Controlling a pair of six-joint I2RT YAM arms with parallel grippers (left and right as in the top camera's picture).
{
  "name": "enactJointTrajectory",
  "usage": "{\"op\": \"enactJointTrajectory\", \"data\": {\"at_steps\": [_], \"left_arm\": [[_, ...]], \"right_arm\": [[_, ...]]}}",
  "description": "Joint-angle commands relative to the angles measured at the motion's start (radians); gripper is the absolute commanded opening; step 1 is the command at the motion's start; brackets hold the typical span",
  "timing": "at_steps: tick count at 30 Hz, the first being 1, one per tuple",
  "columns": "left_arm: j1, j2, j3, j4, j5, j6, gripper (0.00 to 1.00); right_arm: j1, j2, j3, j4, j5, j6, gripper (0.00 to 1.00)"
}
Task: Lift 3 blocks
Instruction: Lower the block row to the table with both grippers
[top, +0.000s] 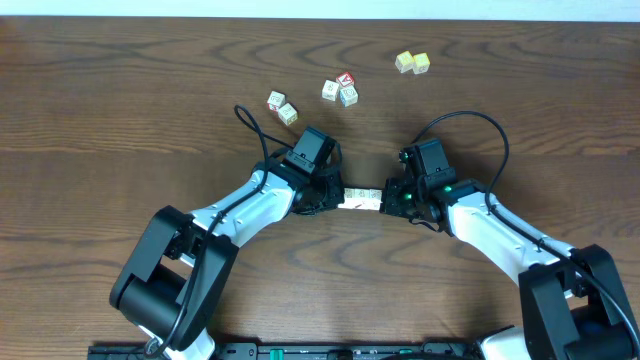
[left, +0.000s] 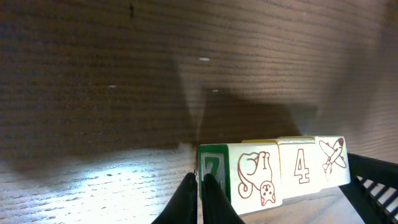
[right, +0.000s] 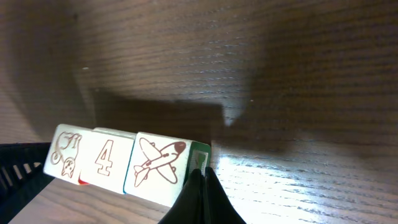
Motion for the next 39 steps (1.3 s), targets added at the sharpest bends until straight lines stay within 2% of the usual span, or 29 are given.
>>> {"op": "enactJointTrajectory", "data": {"at_steps": [1, 15, 21, 32, 39], "left_arm": [[-0.066, 0.0, 0.031, 0.032, 0.149, -0.002, 0.07], [-0.068, 0.0, 0.027, -0.034, 0.095, -0.002, 0.07], [-0.068, 0.0, 0.027, -0.034, -0.023, -0.002, 0.07], [-0.068, 0.0, 0.027, -0.035, -0.251, -0.001, 0.07], [-0.068, 0.0, 0.028, -0.035, -0.282, 0.003, 0.07]], "right_arm": [[0.064, 0.022, 0.012, 0.034, -0.235, 0.013, 0.01], [0.063, 0.077, 0.012, 0.081, -0.232, 0.013, 0.01], [0.063, 0.077, 0.013, 0.077, -0.217, 0.013, 0.01], [0.061, 0.076, 0.042, -0.038, -0.097, 0.013, 0.01], [0.04, 0.076, 0.093, -0.152, -0.015, 0.007, 0.01]]}}
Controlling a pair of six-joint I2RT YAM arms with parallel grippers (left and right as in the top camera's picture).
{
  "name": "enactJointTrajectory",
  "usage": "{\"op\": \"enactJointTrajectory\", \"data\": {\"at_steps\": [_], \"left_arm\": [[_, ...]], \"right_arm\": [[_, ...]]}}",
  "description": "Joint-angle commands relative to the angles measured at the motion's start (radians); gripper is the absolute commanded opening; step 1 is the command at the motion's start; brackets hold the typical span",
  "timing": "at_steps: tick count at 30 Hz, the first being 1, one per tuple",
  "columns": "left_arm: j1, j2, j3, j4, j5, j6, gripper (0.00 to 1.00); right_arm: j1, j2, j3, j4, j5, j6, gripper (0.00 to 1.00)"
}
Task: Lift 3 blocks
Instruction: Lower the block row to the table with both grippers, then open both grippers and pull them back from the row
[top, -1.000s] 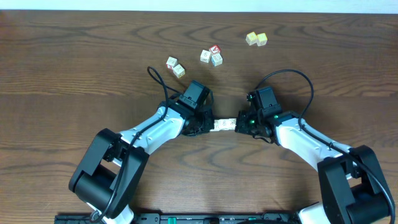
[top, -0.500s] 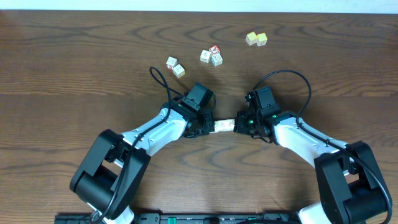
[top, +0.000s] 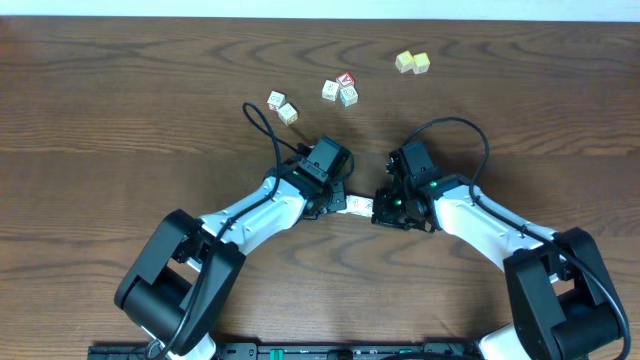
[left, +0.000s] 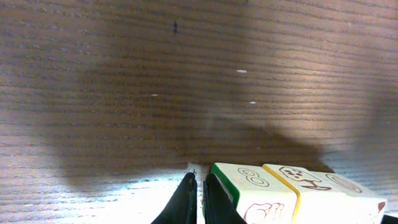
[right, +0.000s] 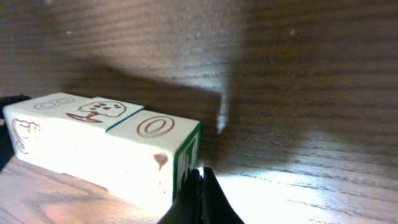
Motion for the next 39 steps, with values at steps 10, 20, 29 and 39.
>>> {"op": "enactJointTrajectory", "data": {"at_steps": [10, 20, 29, 39], "left_arm": [[0.0, -0.018, 0.045, -0.107, -0.204, 0.003, 0.07], [0.024, -0.266, 0.105, -0.354, -0.33, 0.002, 0.09], [0.05, -0.637, 0.104, -0.555, -0.33, 0.002, 0.68], [0.05, -0.744, 0.103, -0.607, -0.33, 0.002, 0.75]], "right_arm": [[-0.043, 0.005, 0.119, -0.16, 0.123, -0.037, 0.01], [-0.069, -0.044, 0.336, -0.462, 0.14, -0.071, 0.02], [-0.037, -0.318, 0.328, -0.687, 0.145, -0.071, 0.31], [0.078, -0.485, 0.318, -0.871, 0.196, -0.025, 0.99]]}}
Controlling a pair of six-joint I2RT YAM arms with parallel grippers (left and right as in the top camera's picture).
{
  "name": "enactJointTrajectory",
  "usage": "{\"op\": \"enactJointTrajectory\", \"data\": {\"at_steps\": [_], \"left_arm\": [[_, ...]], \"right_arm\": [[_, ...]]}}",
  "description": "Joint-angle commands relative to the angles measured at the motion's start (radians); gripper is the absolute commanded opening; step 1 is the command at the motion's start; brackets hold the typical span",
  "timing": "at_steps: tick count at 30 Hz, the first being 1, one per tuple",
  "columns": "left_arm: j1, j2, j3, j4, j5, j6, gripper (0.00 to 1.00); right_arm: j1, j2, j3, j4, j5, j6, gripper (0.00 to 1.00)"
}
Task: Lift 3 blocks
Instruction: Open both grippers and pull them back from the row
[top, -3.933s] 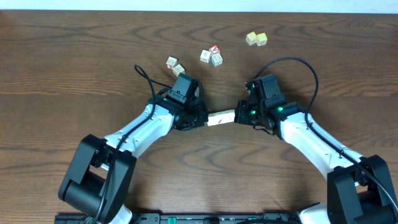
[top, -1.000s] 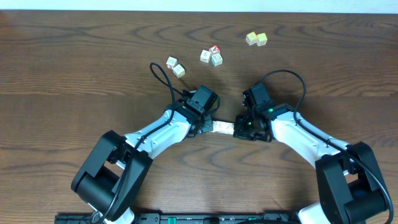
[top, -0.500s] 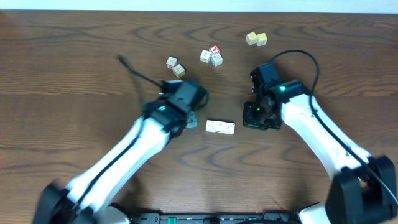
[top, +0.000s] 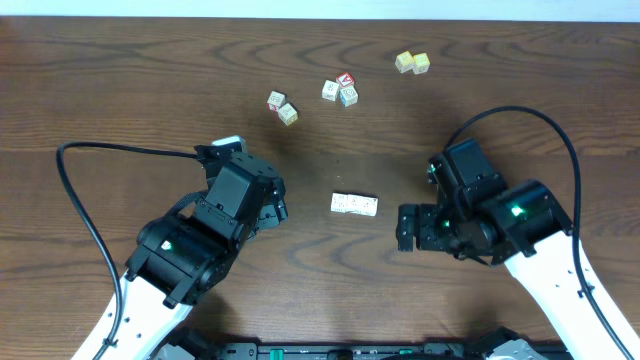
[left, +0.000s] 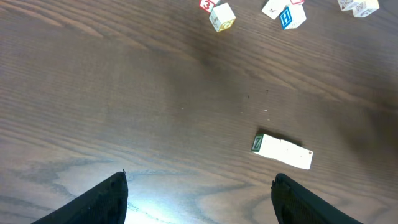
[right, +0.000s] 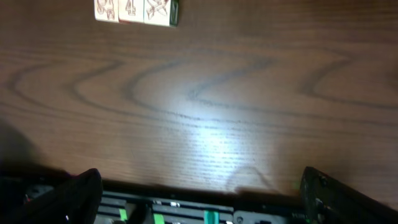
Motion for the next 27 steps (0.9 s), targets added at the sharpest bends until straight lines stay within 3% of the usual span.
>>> {"op": "enactJointTrajectory", "data": {"at_steps": [1, 7, 27], "left_arm": [[0.005, 0.003, 0.016, -0.005, -0.012, 0.005, 0.75], [0.005, 0.01, 0.016, -0.005, -0.012, 0.005, 0.75], [0.005, 0.011, 0.016, -0.005, -0.012, 0.005, 0.75]], "right_arm": [[0.026, -0.012, -0.008, -0.014, 0.018, 0.02, 0.99], [0.028, -0.011, -0.008, -0.019, -0.074, 0.02, 0.99], [0.028, -0.011, -0.009, -0.025, -0.048, 0.019, 0.99]]}}
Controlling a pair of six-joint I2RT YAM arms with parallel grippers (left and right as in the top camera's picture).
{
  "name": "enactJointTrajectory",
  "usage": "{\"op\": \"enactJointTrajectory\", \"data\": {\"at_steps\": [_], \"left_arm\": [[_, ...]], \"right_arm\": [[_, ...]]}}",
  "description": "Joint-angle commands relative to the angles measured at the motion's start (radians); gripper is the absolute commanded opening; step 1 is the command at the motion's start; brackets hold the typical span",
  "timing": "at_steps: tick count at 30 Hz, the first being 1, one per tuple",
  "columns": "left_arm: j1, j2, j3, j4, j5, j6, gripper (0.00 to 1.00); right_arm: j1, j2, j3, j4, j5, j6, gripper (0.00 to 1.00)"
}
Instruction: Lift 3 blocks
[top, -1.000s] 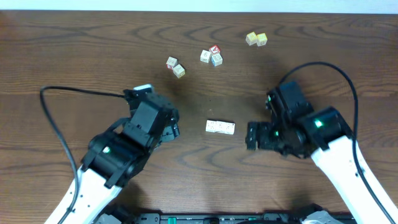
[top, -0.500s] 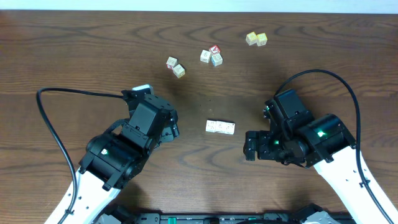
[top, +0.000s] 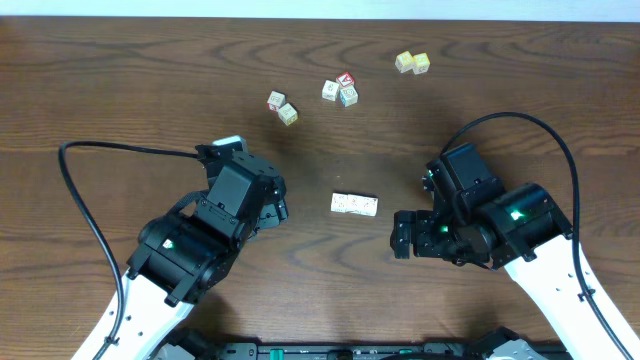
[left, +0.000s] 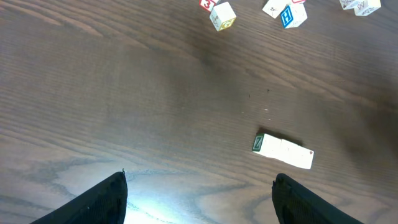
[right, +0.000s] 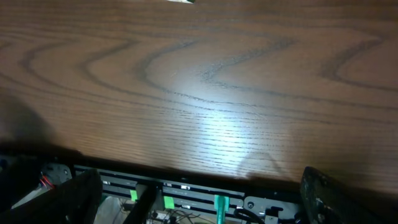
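A row of three white picture blocks (top: 354, 204) lies on the dark wooden table, touching end to end. In the left wrist view the block row (left: 283, 151) sits right of centre, a green face at its left end. My left gripper (top: 268, 210) stays back to the left of the row, open and empty (left: 199, 199). The right gripper (top: 402, 235) is off to the row's right and nearer the front edge, open and empty (right: 199, 199). Only a sliver of the row shows at the top edge of the right wrist view.
Loose blocks lie at the back of the table: a pair (top: 282, 107), a cluster of three (top: 340, 88) and two yellow ones (top: 412, 62). The table's front edge and a black rail with green clips (right: 186, 196) lie under the right gripper.
The right gripper has drawn slightly back toward the front edge, so the block row has slipped almost out of its view. The left gripper and the blocks have not moved.
At first both grippers were shut, their tips pressing the two ends of the three-block row between them. Later they still pinched the row, low over the wood. Then both were open and pulled away, with the row lying on the table, as now.
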Motion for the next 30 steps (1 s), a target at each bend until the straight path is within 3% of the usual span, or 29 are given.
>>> {"op": "enactJointTrajectory", "data": {"at_steps": [1, 11, 16, 22, 30], "left_arm": [[0.005, 0.006, 0.016, -0.005, -0.012, 0.005, 0.75], [0.005, 0.006, 0.016, -0.005, -0.012, 0.005, 0.75], [0.005, 0.006, 0.016, -0.005, -0.012, 0.005, 0.75], [0.005, 0.006, 0.016, -0.005, -0.012, 0.005, 0.75], [0.005, 0.006, 0.016, -0.005, -0.012, 0.005, 0.75]], "right_arm": [[0.011, -0.002, -0.008, 0.003, 0.027, 0.012, 0.99], [-0.074, -0.166, -0.129, 0.29, 0.037, -0.126, 0.99], [-0.211, -0.374, -0.335, 0.537, -0.047, -0.238, 0.99], [-0.405, -0.644, -0.563, 0.718, -0.161, -0.285, 0.99], [-0.484, -0.93, -0.802, 0.947, -0.162, -0.289, 0.99]]}}
